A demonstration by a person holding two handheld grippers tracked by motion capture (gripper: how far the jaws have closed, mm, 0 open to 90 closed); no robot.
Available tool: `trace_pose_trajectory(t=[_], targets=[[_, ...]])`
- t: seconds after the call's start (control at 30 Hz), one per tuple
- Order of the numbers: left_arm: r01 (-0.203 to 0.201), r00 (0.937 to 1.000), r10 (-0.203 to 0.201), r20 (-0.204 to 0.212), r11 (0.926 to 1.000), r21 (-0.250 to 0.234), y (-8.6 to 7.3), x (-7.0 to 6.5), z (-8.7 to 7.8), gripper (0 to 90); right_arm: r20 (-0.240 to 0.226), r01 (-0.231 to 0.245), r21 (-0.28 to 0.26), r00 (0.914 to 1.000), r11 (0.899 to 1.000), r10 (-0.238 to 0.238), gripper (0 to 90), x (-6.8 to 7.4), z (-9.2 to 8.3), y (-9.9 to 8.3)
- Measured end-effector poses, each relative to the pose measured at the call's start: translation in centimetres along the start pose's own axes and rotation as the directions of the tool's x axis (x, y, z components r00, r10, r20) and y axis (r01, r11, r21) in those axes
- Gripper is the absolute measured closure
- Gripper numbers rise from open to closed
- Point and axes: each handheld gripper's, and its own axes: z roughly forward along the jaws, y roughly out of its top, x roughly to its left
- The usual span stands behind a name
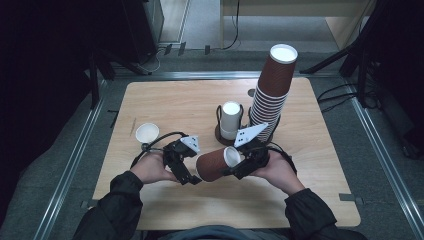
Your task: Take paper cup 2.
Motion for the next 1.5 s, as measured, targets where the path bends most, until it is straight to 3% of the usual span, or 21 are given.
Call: trace_pose_trajectory(t=[0.1,0.23,0.37,0.57,0.73,0.83,1.13,1.33,1.5], targets=[[-0.011,0.9999,0.011,0.000,0.9994,-0.034,-0.3,0.1,-0.4,0.5,0.007,-0.004,-0.007,1.0000,1.000,0.004,22.4,0.0,-0.3,-0.2],[0.003,1.0000,-0.003,0.006,0.9983,-0.057,-0.5,0.1,-0.4,0.5,0.013,-0.005,-0.022,0.9999,1.000,0.006,22.3,0.0,-0.5,-0.7],[0.003,0.9999,-0.002,0.017,0.9948,-0.102,-0.5,0.1,-0.5,0.4,0.002,-0.016,-0.062,0.9999,0.998,0.016,22.3,0.2,-0.9,-0.7],[0.011,0.9983,-0.002,0.059,0.9881,-0.154,-0.4,0.2,-0.3,0.5,-0.021,-0.022,-0.154,0.9996,0.988,0.019,22.4,0.5,-1.7,-0.3],[0.002,0.9981,0.009,0.061,0.9853,-0.171,-0.1,0.0,0.0,0.5,-0.051,-0.043,-0.209,0.9981,0.977,0.033,22.4,0.5,-1.8,0.0],[0.002,0.9973,0.013,0.073,0.9795,-0.201,0.0,-0.1,0.0,0.5,-0.067,-0.053,-0.238,0.9970,0.970,0.038,22.4,0.7,-1.8,0.2],[-0.011,0.9959,0.034,0.084,0.9651,-0.261,0.2,-0.4,-0.3,0.8,-0.107,-0.077,-0.261,0.9930,0.962,0.051,22.4,0.8,-1.1,0.3],[-0.035,0.9955,0.058,0.075,0.9584,-0.283,0.1,-0.6,-0.8,6.4,-0.119,-0.080,-0.274,0.9917,0.958,0.049,22.6,0.8,-1.0,0.3],[-0.055,0.9951,0.073,0.066,0.9668,-0.249,0.1,-0.6,-0.7,8.6,-0.112,-0.070,-0.253,0.9928,0.965,0.042,22.6,0.8,-0.9,0.2]])
